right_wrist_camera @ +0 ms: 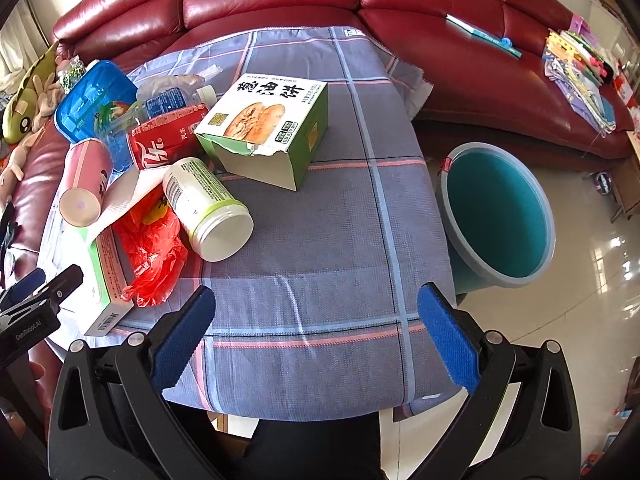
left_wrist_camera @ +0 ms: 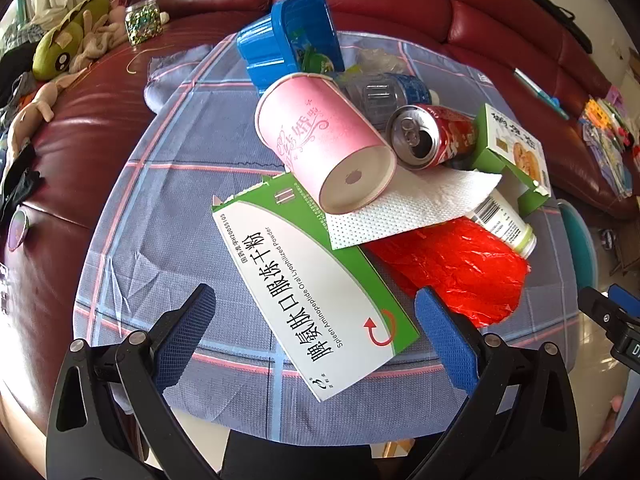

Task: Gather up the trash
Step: 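Grasp the green-white medicine box with the left tool while the right tool grasps the pink paper cup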

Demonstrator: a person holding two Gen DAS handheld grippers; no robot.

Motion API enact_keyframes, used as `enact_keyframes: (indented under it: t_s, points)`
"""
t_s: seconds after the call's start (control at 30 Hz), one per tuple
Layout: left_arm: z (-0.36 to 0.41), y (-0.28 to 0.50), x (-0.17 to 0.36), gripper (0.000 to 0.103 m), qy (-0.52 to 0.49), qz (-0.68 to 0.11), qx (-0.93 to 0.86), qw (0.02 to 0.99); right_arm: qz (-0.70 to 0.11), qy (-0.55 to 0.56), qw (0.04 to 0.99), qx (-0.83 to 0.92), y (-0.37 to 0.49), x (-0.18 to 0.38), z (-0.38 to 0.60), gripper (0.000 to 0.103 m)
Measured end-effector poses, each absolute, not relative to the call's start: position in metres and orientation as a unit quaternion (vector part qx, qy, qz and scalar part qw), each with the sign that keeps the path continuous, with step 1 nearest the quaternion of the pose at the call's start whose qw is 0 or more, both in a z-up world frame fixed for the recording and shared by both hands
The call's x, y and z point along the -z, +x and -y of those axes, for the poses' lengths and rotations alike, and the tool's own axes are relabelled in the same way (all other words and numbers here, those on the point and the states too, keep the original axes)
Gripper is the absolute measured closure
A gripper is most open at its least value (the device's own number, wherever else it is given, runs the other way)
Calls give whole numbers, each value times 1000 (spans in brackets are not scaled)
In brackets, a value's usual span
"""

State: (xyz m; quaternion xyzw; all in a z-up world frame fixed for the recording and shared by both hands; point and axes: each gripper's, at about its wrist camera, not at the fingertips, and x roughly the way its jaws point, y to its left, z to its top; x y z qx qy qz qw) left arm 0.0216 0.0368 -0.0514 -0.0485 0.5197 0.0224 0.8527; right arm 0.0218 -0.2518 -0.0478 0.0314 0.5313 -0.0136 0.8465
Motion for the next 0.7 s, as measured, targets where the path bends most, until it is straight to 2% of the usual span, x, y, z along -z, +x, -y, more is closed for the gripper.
enact_keyframes:
  t_s: [0.37, 0.7]
  points:
    - [-21, 39, 77, 3, -39, -538, -55, 841, -546, 48, 836, 2, 34, 66, 263, 6]
    - [-39, 32, 91, 3, -32, -537, -56, 841, -553, 39, 832, -13, 41, 65, 245, 6]
